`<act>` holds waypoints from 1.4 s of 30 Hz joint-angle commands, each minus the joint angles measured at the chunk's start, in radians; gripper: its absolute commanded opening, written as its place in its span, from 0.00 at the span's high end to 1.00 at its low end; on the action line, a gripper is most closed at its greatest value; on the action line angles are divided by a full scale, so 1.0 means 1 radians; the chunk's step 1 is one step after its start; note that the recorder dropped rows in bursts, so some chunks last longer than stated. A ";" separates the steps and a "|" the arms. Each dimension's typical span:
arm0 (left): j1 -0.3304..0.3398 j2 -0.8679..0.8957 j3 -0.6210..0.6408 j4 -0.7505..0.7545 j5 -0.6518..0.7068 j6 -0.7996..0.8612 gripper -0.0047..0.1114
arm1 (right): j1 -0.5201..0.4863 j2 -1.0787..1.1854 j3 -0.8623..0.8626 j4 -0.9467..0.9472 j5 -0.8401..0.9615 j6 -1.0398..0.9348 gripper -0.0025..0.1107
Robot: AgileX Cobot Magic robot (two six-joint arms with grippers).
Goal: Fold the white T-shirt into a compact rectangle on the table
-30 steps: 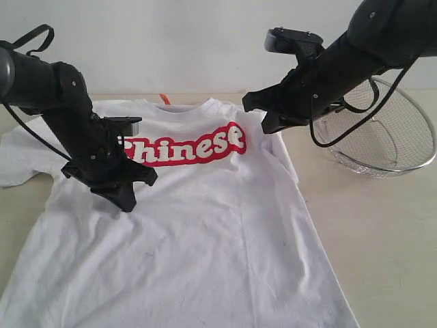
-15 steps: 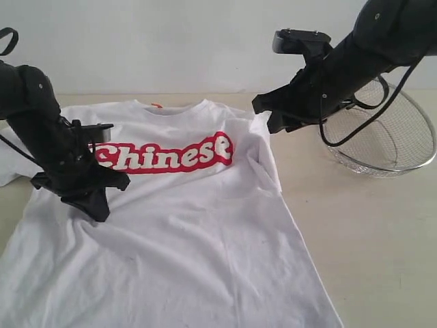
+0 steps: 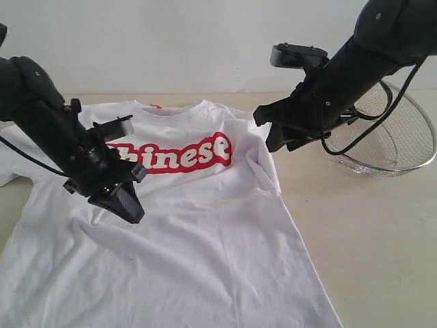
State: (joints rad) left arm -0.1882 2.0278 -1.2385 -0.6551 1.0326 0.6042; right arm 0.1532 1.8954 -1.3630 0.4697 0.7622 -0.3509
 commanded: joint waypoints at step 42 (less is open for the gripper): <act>-0.201 -0.138 0.001 -0.022 0.020 0.009 0.92 | 0.208 -0.190 0.765 0.204 -0.252 -0.046 0.98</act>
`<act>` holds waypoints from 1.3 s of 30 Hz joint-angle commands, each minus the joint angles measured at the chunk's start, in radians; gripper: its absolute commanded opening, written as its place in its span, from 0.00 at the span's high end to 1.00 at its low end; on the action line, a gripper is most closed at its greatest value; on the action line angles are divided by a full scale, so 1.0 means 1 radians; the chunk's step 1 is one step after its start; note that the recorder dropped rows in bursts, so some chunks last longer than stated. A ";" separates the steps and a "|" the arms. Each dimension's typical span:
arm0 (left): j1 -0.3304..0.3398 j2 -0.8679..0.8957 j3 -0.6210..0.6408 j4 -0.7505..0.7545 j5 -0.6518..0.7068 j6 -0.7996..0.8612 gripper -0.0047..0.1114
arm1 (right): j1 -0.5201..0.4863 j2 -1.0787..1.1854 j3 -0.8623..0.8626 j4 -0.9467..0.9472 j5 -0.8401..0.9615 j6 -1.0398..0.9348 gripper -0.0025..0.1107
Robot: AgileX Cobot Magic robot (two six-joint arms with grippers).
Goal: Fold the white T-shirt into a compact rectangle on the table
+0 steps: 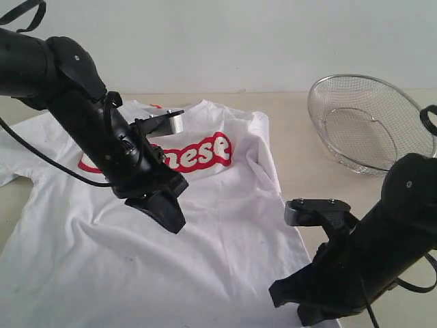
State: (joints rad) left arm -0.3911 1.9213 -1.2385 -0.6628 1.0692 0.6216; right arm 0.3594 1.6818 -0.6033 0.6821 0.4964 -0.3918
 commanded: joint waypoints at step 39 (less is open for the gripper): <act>0.002 -0.060 0.001 -0.010 -0.055 0.001 0.92 | 0.000 -0.299 0.102 0.045 0.096 0.014 0.98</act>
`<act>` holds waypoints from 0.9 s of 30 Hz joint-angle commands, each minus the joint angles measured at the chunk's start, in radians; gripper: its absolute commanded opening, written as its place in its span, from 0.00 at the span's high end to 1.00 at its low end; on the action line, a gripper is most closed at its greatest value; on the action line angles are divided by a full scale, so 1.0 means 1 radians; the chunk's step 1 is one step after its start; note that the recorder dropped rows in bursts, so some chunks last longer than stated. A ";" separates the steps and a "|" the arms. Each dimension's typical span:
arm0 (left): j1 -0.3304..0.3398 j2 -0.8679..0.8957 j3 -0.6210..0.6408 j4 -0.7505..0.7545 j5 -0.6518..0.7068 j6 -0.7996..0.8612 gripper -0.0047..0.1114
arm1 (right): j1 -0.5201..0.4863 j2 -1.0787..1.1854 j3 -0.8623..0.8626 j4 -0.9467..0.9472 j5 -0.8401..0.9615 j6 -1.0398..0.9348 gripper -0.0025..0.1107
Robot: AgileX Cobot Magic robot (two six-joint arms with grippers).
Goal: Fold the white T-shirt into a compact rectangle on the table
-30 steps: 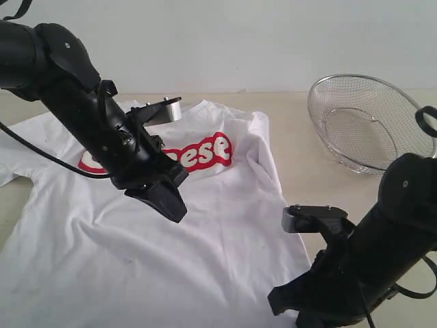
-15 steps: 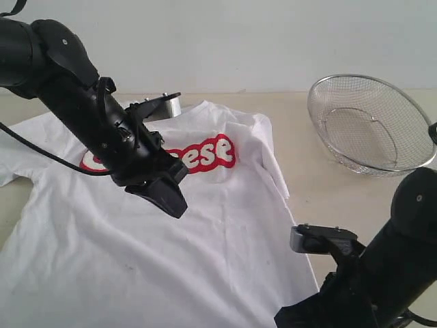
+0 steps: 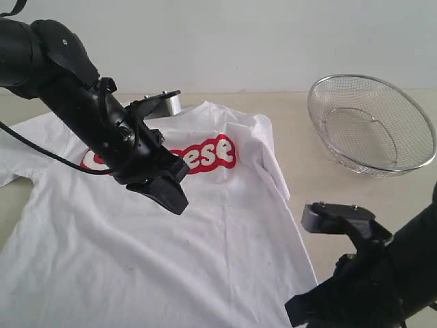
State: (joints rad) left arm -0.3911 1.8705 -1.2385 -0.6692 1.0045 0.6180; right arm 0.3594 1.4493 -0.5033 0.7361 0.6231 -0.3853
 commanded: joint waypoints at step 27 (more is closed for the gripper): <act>0.002 -0.009 0.001 -0.015 0.019 0.000 0.92 | -0.256 0.466 -0.625 -0.001 -0.120 -0.040 0.62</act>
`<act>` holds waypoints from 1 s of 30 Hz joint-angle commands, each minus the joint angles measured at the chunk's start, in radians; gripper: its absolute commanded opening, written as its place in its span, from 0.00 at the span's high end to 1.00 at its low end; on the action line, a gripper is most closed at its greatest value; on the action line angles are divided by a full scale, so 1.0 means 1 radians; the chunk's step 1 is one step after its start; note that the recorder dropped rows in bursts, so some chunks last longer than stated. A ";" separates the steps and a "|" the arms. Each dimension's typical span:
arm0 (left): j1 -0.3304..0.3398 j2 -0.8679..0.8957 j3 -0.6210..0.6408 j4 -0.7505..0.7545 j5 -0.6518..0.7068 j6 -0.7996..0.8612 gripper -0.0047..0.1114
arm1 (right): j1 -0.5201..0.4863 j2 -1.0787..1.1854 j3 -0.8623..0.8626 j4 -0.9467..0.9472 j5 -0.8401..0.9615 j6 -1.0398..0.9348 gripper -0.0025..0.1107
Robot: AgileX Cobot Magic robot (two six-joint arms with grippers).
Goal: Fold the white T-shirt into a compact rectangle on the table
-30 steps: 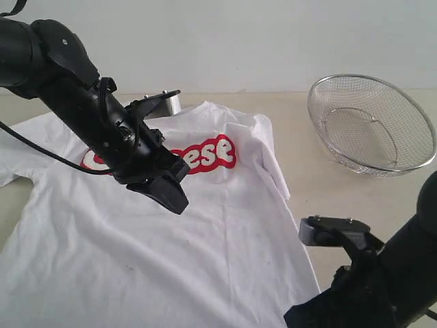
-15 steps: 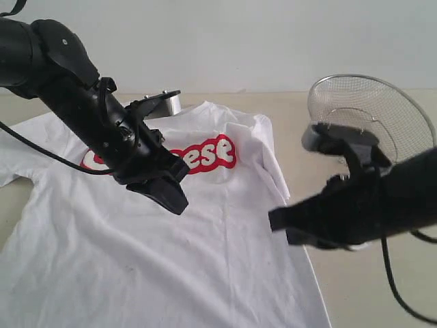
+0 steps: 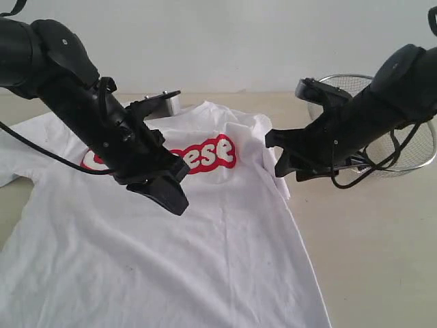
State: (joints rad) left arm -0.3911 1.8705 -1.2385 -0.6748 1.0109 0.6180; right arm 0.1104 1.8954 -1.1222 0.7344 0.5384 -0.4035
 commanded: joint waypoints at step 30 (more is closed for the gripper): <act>0.002 -0.009 0.001 -0.010 0.013 0.000 0.92 | 0.040 0.120 -0.006 0.043 -0.179 -0.084 0.62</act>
State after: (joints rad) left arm -0.3911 1.8705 -1.2385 -0.6768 1.0115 0.6180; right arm 0.1495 1.9914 -1.1245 0.7735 0.3645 -0.4779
